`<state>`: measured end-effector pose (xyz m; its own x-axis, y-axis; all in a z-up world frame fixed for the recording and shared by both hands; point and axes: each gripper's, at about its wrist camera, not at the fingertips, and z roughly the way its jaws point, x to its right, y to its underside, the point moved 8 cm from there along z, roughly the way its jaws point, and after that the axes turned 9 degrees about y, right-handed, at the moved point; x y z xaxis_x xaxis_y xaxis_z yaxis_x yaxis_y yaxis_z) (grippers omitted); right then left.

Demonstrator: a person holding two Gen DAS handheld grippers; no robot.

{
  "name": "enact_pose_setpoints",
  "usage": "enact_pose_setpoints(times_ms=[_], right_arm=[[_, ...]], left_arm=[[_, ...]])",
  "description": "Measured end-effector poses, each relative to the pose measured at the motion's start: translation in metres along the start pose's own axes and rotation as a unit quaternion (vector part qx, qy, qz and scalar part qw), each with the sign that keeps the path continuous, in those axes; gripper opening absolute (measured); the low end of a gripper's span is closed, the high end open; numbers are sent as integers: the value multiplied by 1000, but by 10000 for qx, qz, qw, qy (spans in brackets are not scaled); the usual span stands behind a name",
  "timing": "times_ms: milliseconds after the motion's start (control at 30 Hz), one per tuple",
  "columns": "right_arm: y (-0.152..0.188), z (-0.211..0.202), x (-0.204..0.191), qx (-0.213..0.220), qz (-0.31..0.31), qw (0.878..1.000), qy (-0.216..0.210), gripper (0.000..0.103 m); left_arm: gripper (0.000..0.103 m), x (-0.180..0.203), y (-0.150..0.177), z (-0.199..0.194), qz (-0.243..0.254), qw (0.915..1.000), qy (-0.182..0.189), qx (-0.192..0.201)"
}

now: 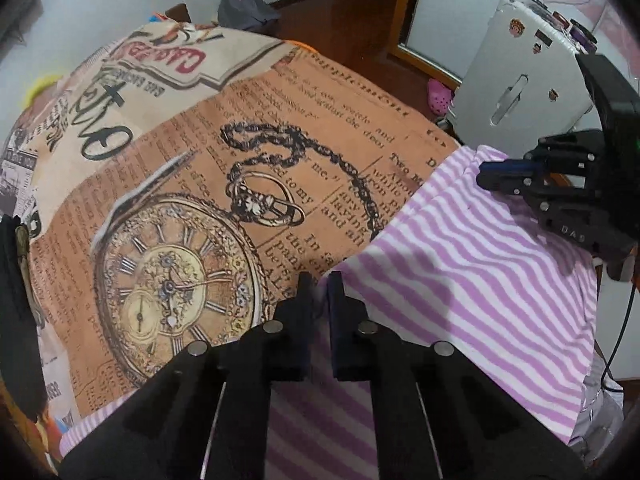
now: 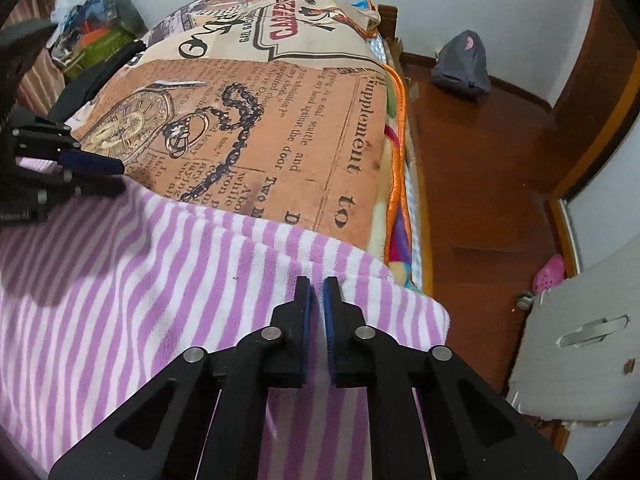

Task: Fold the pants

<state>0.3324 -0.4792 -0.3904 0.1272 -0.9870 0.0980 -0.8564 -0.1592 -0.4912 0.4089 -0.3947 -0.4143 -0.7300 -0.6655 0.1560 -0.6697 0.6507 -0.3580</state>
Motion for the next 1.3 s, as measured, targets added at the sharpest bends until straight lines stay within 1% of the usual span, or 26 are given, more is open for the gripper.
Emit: enact_pose_setpoints(times_ms=[67,233,333,367,433,500,567,667,767,800,833,867,900,933,1033,1133,1200,1300], right_arm=[[-2,-3,0,70,50,9999,68,4],[-14,-5,5,236,282,9992,171,3],[-23,-4,9,296,445,9984,186,3],[-24,-3,9,280,466,9983,187,3],[-25,-2,10,244,517,9982,185,3],[-24,-7,11,248,660,9975,8,3],[-20,-18,14,325,832,9959,-132,3],[-11,-35,25,394,1018,9939,-163,4],[1,-49,45,416,1323,9902,-176,13],[6,-52,53,424,1415,9889,-146,17],[12,-55,63,426,1515,9875,-74,21],[18,-55,70,406,1577,9867,9,28],[23,-54,77,380,1625,9859,86,35],[26,-52,82,350,1663,9854,137,36],[38,-37,92,79,1793,9837,130,36],[45,-20,90,-120,1819,9832,44,36],[47,-9,85,-237,1811,9832,-60,36],[52,0,79,-310,1842,9823,-168,37]], left_arm=[[2,1,-2,-6,10,10000,-50,81],[0,-1,-8,-20,-7,9994,-186,308],[0,-9,-13,-30,-69,9980,-410,484],[0,-13,-14,-31,-103,9977,-464,474],[0,-18,-11,-27,-133,9982,-458,354],[0,-18,-8,-26,-156,9984,-451,297],[0,-13,-7,-28,-144,9984,-441,330],[3,1,-9,-32,-113,9986,-345,382],[8,19,-16,-31,-14,9991,-214,352],[13,28,-21,-28,57,9994,-129,316],[24,34,-23,-25,94,9995,-94,284],[30,41,-27,-20,141,9996,-71,232],[40,47,-30,-13,198,9996,-50,174],[42,54,-34,-5,266,9996,-36,121],[42,67,-40,18,405,9991,52,-96],[42,75,-45,43,437,9982,244,-327],[42,80,-45,55,533,9973,274,-418],[42,86,-49,65,762,9960,259,-397]])
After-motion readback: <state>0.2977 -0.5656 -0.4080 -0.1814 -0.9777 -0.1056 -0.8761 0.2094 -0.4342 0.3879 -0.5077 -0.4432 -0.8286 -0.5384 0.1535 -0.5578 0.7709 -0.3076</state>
